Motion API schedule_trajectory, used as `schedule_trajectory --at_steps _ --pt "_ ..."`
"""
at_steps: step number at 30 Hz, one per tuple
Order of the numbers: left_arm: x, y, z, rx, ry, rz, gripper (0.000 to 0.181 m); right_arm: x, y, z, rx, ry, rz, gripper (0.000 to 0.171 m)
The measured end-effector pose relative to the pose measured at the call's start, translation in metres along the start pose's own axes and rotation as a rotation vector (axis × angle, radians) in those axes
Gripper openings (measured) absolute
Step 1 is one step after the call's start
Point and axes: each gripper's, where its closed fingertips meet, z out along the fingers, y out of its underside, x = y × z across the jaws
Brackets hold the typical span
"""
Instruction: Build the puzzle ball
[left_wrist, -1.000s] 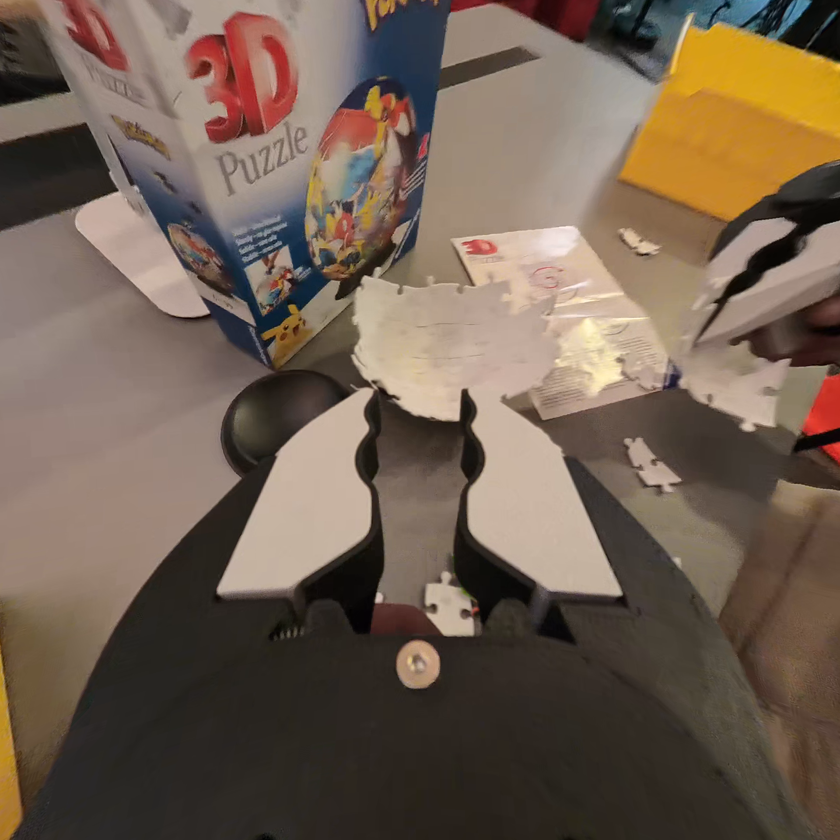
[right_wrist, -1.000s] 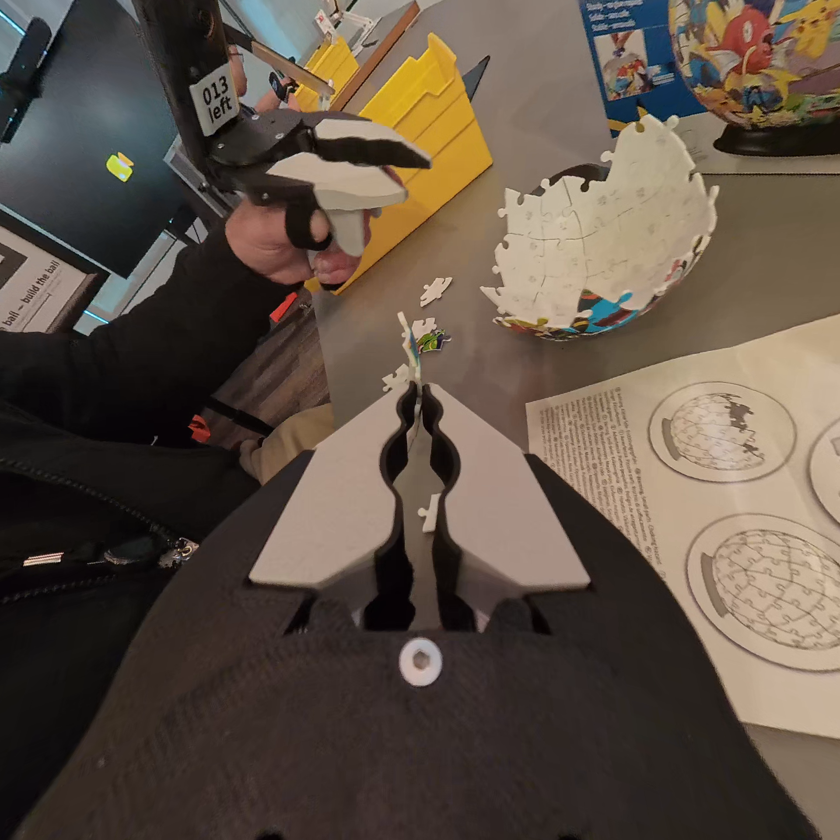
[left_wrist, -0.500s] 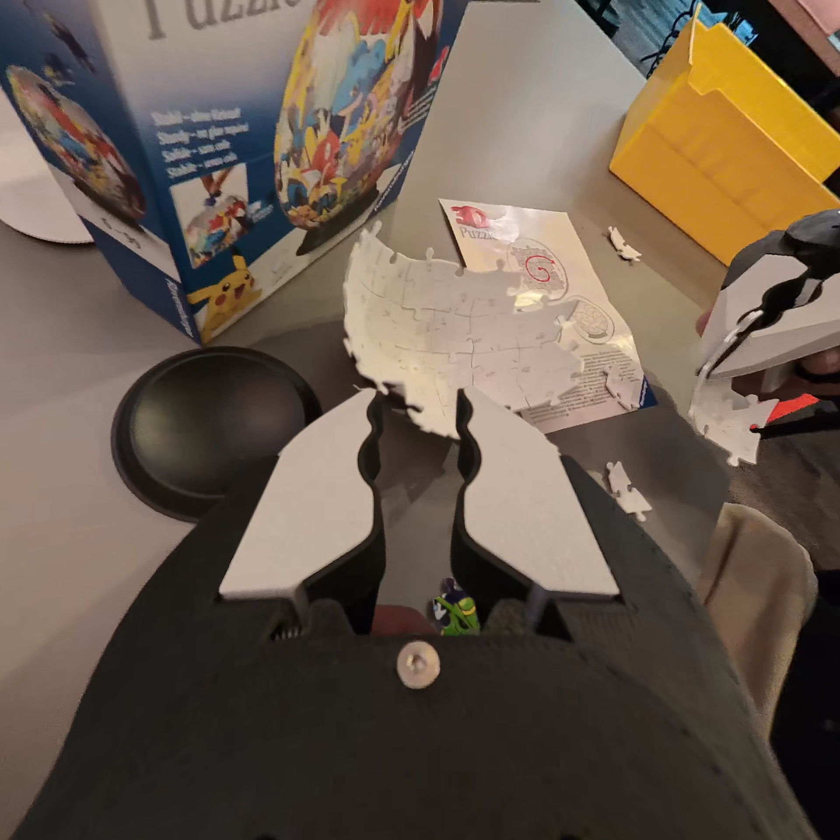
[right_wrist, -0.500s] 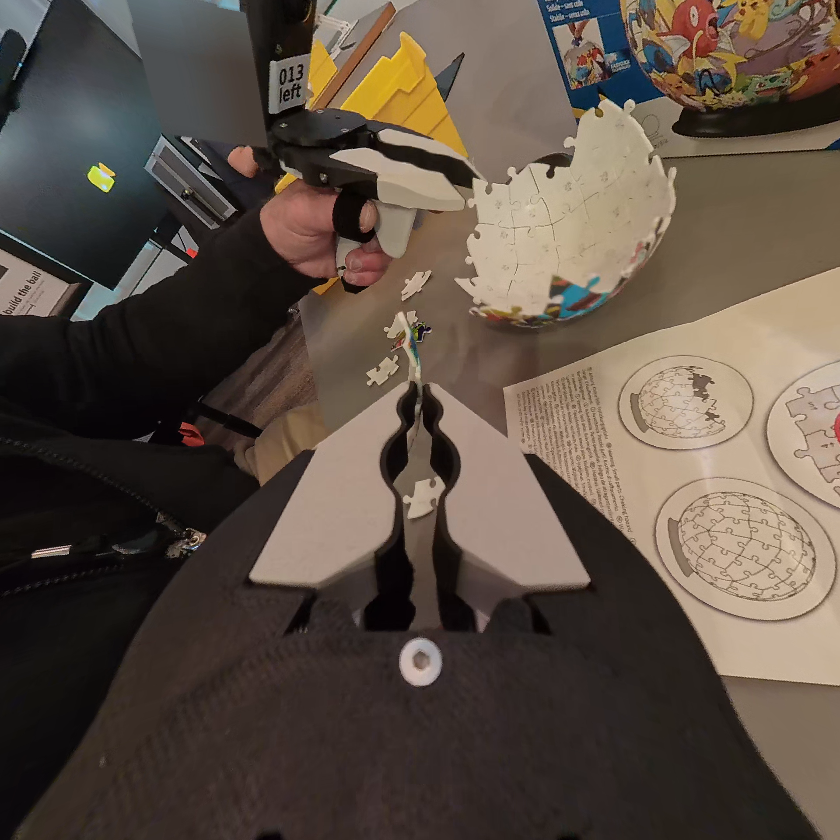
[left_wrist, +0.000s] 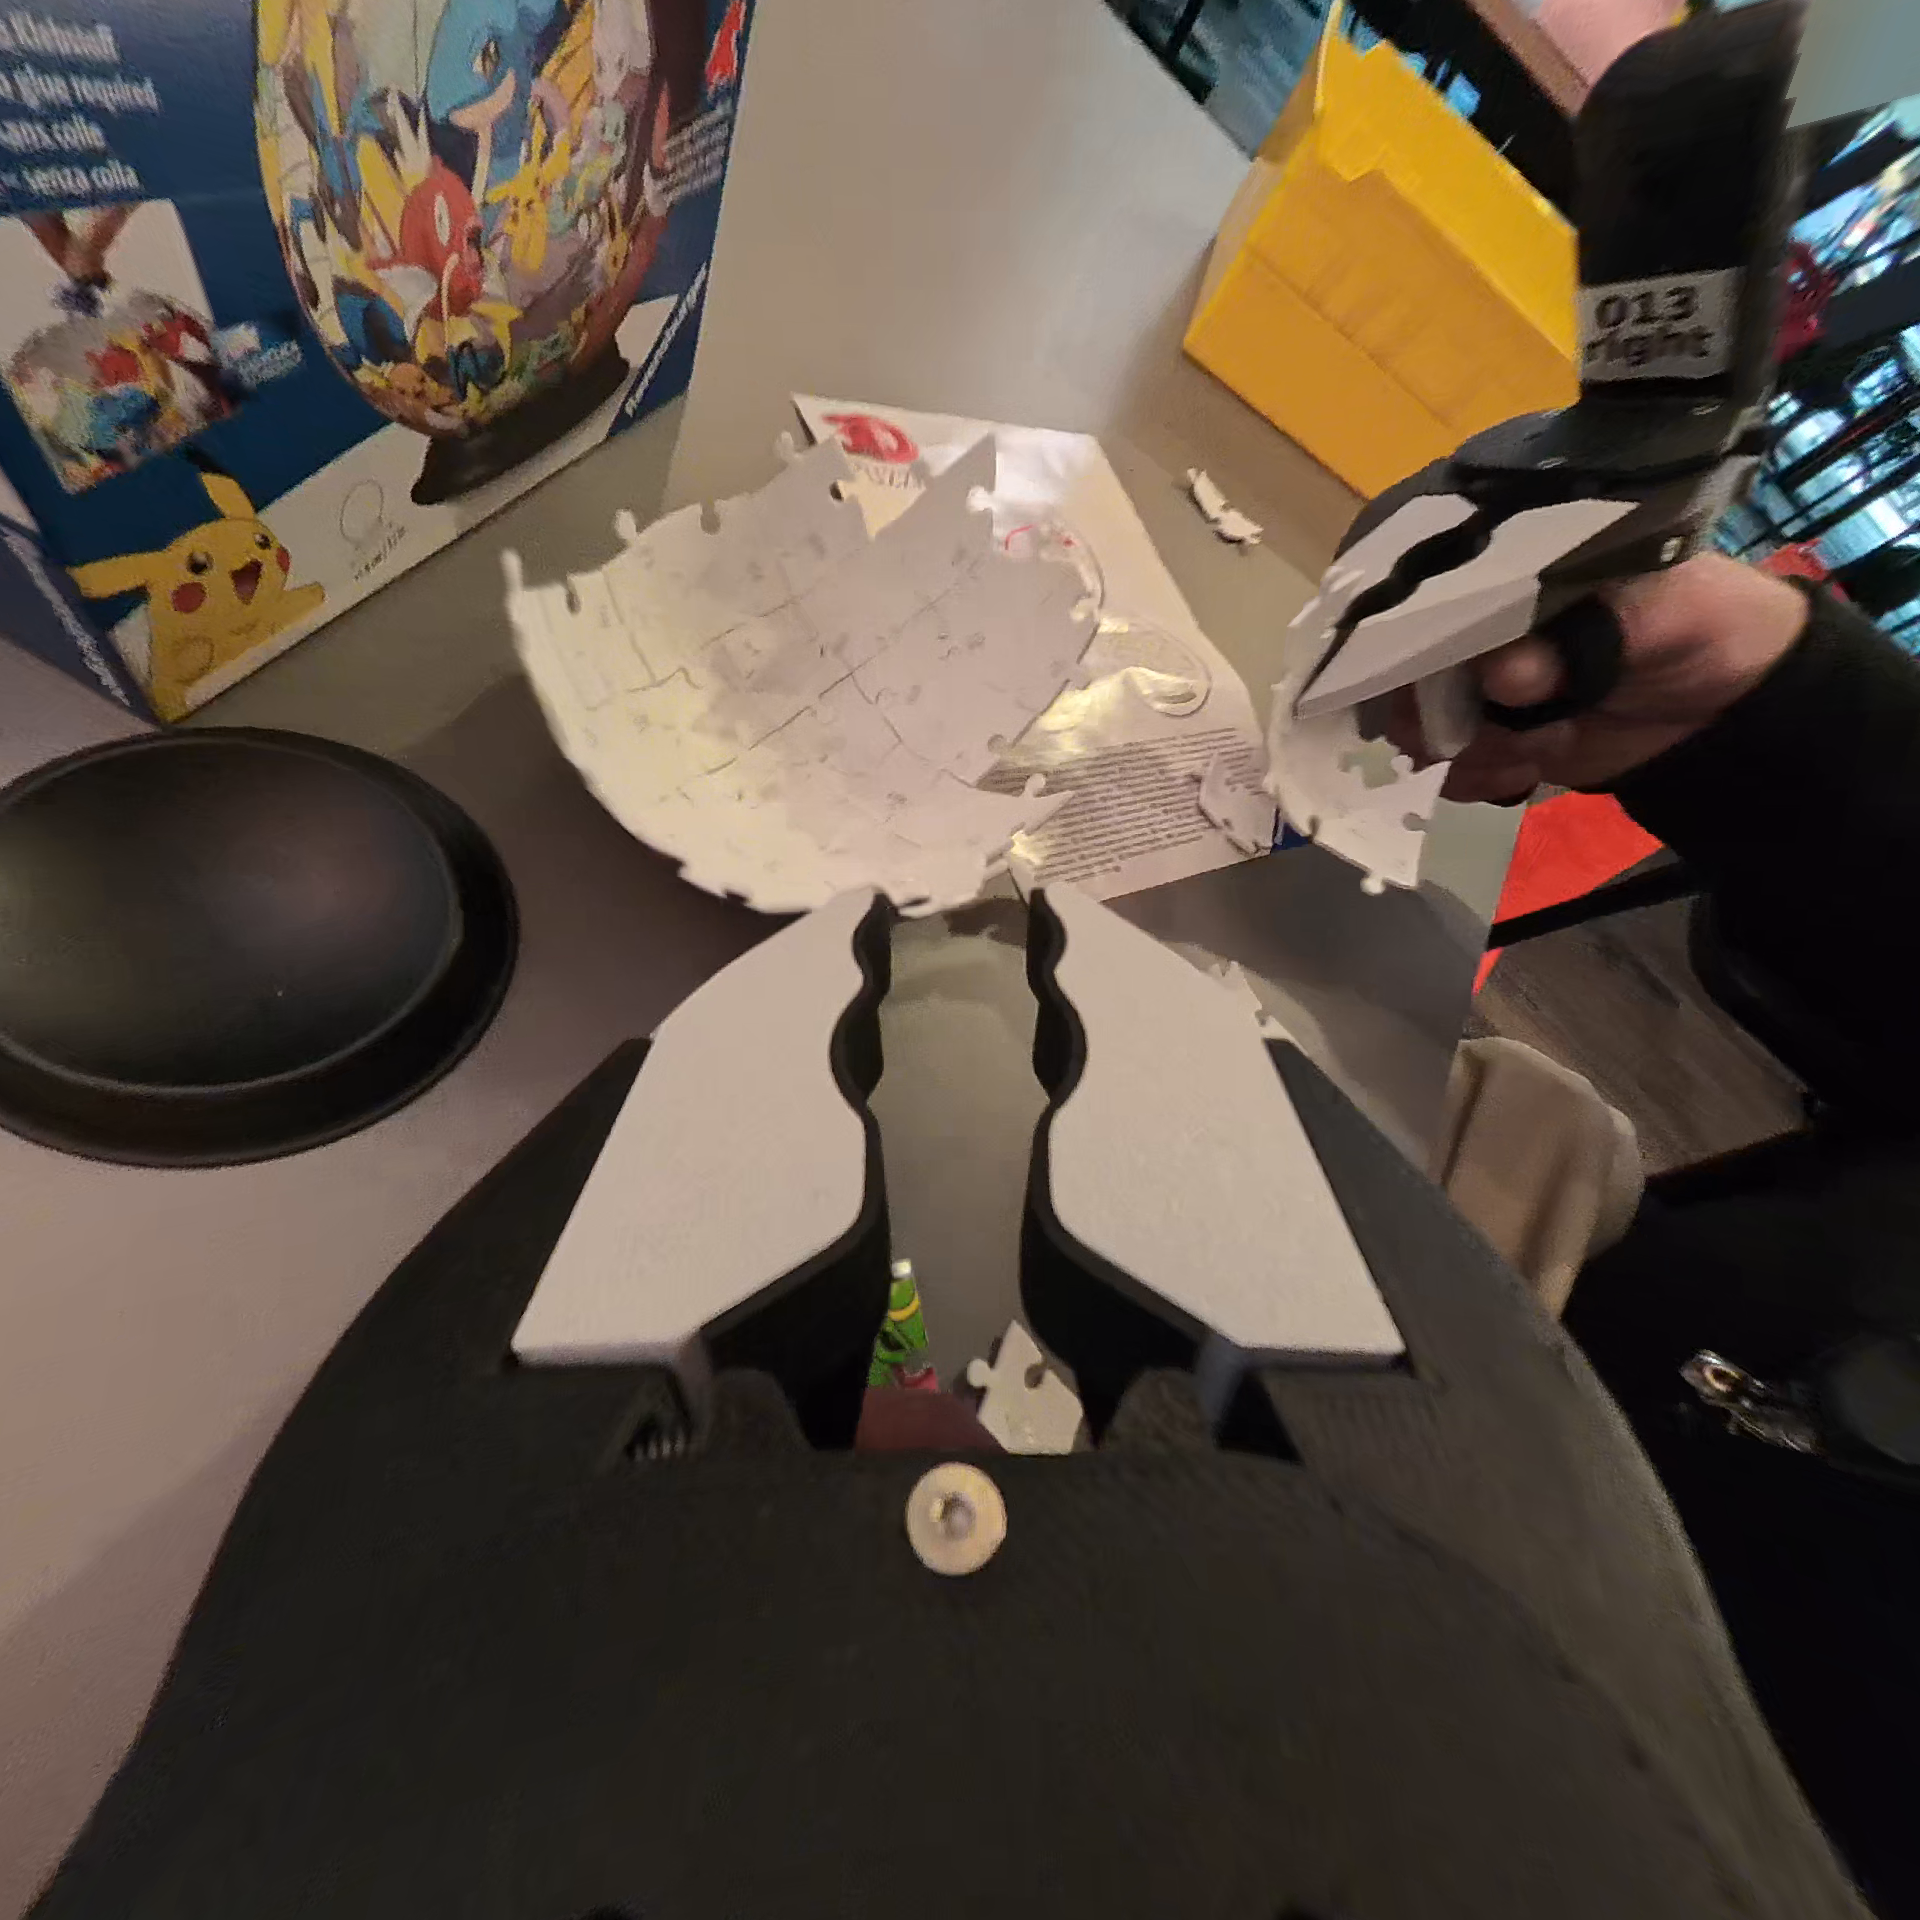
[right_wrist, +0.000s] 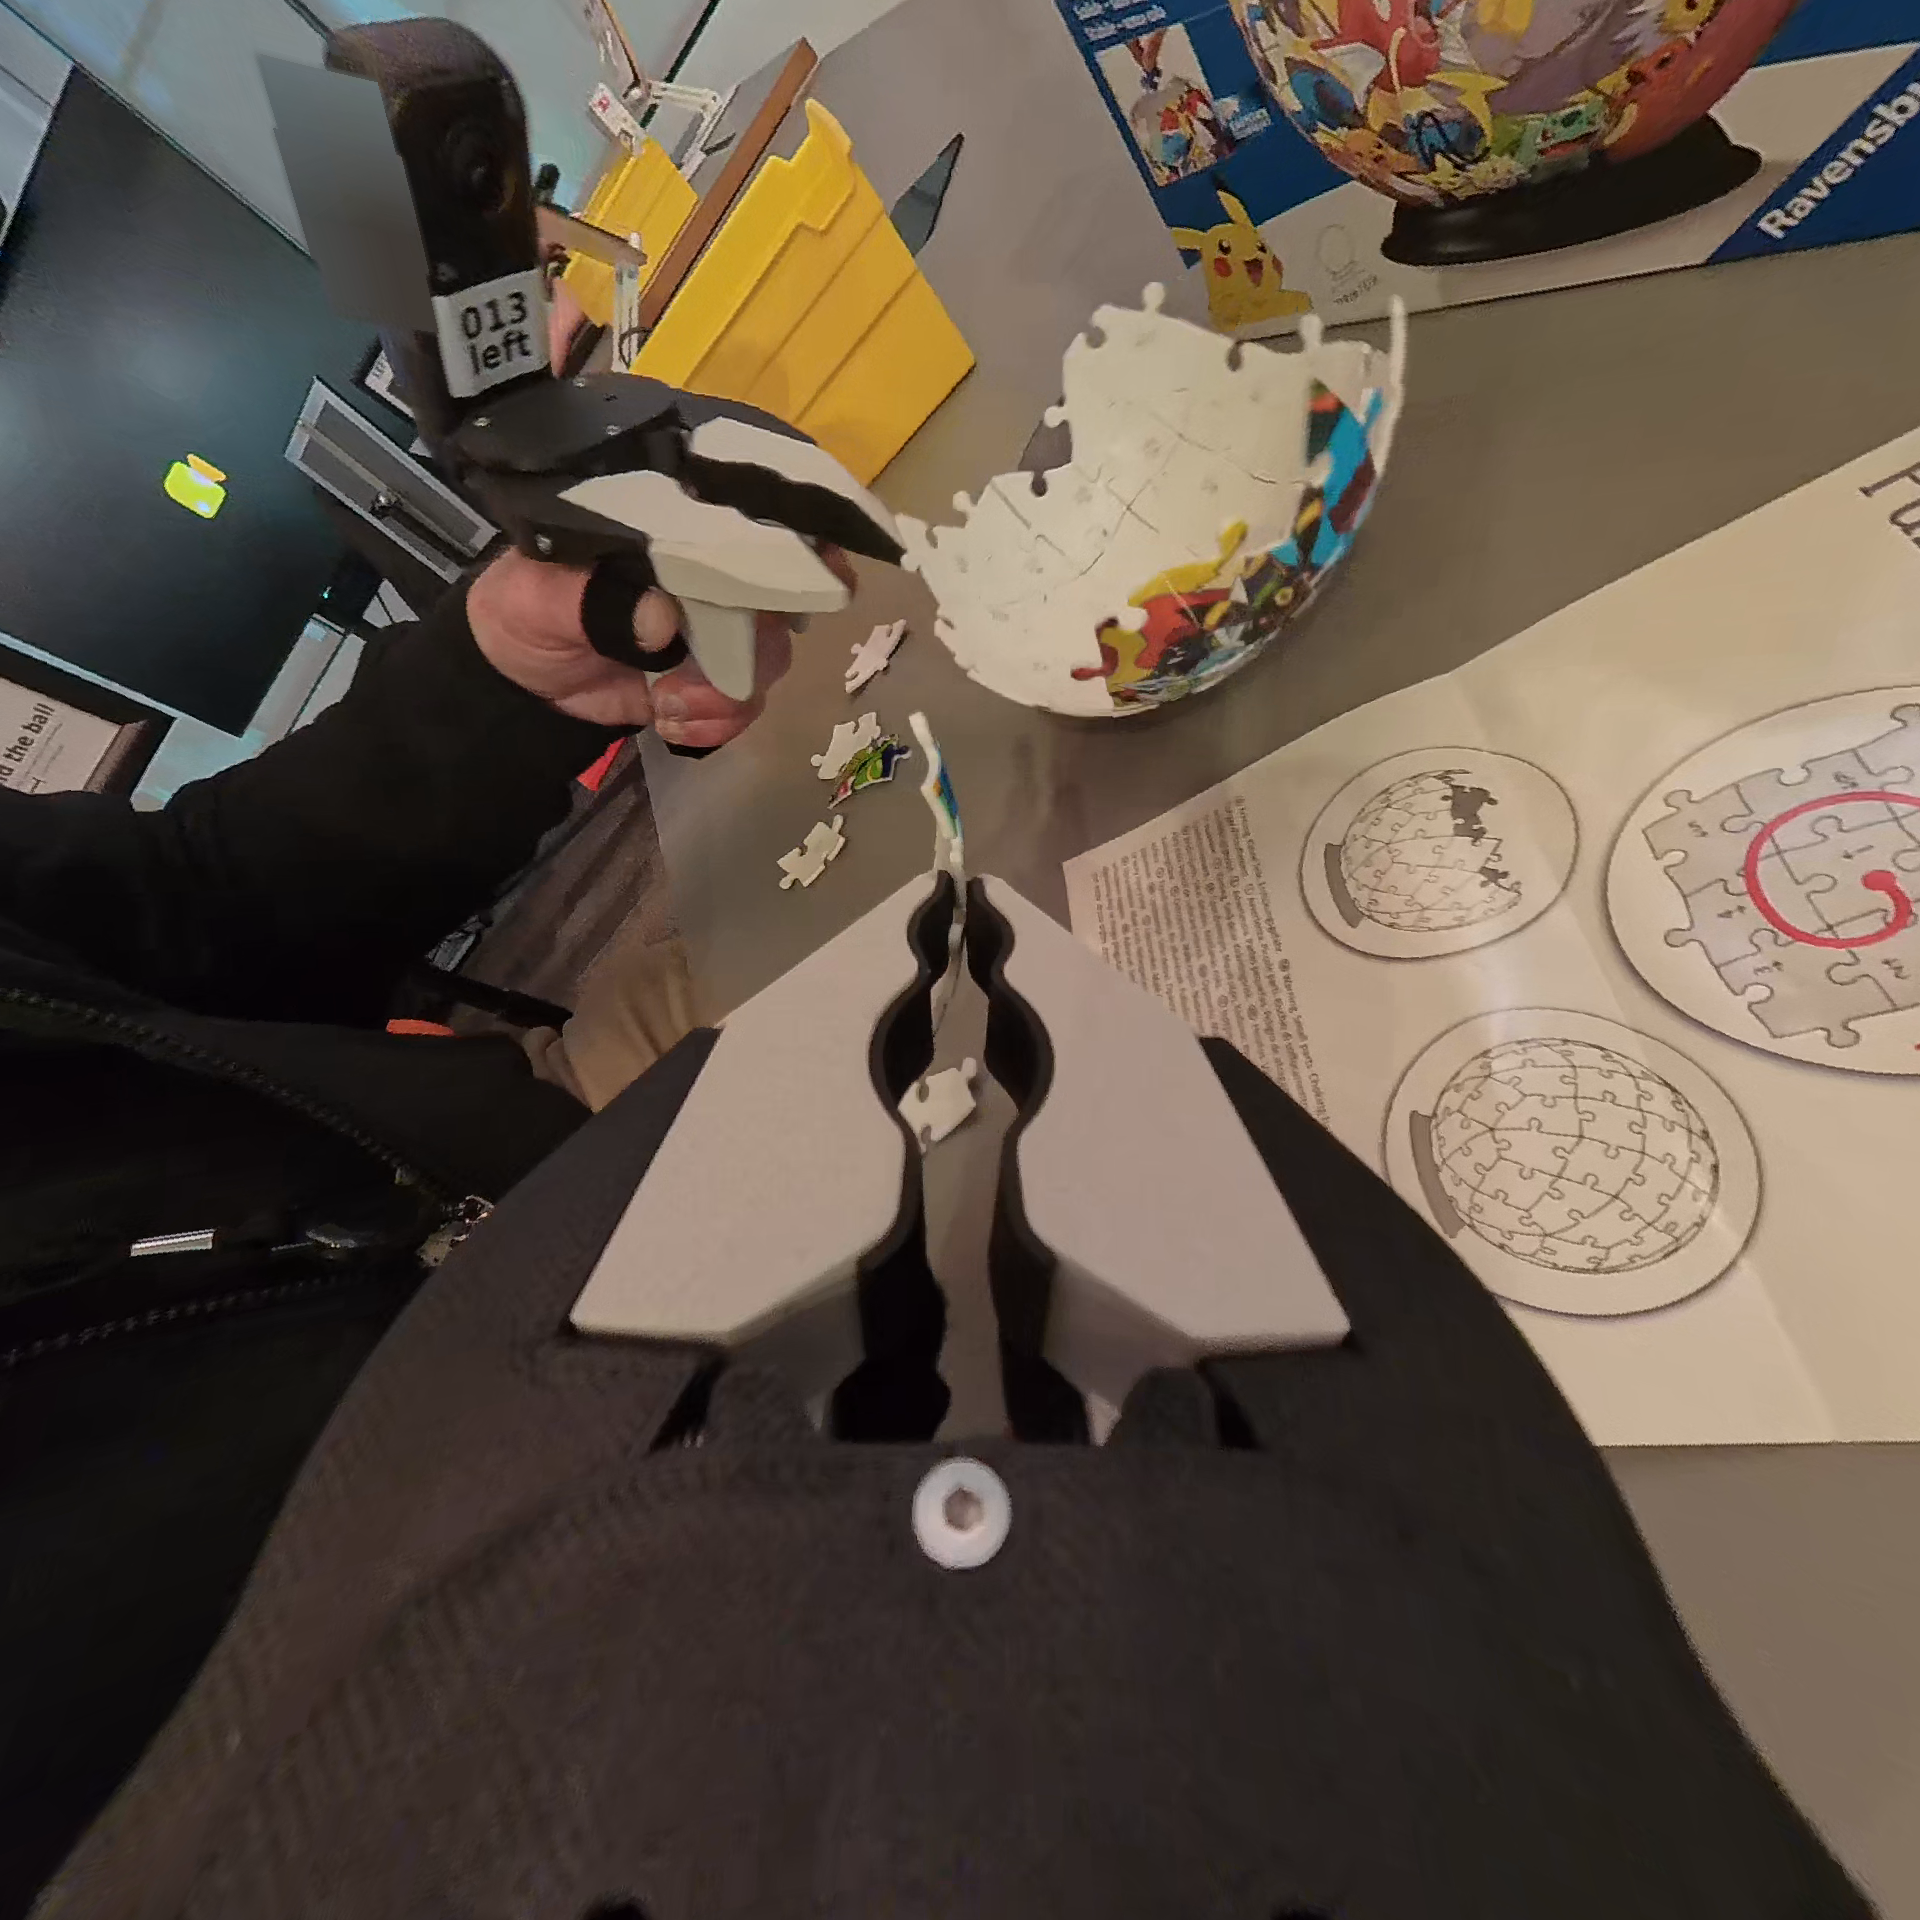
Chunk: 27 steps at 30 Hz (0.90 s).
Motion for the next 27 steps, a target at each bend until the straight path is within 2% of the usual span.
schedule_trajectory --at_steps 6,12,18,27 --pt "-0.021 -0.021 -0.018 0.091 -0.09 0.072 0.026 0.007 -0.001 0.0 0.013 0.01 0.026 0.0" --pt "-0.02 -0.025 -0.002 0.054 -0.146 0.254 0.026 0.013 -0.003 -0.004 0.032 0.032 0.04 0.0" --pt "-0.014 -0.035 0.006 0.055 -0.143 0.341 0.026 0.021 -0.003 -0.006 0.037 0.051 0.056 0.0" --pt "-0.02 -0.06 0.016 -0.024 -0.189 0.503 0.028 0.033 -0.005 -0.003 0.032 0.071 0.078 0.0"
